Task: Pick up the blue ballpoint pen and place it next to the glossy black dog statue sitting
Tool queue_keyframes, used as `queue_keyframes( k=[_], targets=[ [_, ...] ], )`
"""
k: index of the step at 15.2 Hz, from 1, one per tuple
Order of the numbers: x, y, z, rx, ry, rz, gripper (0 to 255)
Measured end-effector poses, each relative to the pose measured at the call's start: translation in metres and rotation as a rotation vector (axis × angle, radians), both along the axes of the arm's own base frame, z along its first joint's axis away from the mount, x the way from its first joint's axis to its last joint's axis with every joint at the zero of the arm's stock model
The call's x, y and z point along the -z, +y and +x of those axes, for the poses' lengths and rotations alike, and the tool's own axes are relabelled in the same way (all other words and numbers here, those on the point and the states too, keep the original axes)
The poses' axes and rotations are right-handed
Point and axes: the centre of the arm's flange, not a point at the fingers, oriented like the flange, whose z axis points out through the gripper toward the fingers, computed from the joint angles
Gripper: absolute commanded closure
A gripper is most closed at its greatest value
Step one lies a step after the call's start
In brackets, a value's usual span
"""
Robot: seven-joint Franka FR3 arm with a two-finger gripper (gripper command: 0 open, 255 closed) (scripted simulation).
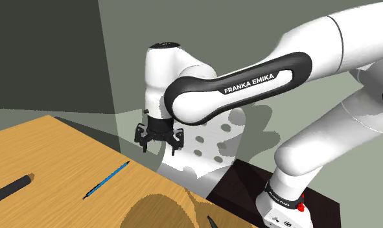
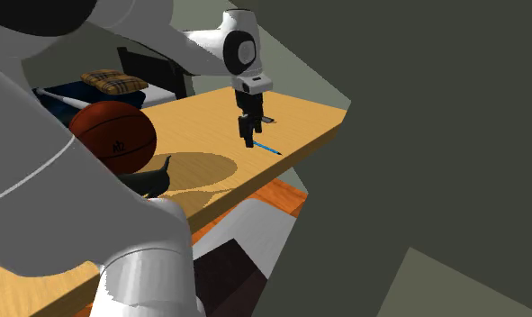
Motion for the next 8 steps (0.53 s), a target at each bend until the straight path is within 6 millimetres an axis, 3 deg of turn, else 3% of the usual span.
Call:
queue_keyframes(
  k=[4, 8],
  targets=[
    [0.026, 0.038, 0.030, 0.138, 0.019, -0.005, 0],
    [0.037, 0.061, 0.073, 0.300, -0.025, -0.006, 0]
  ],
)
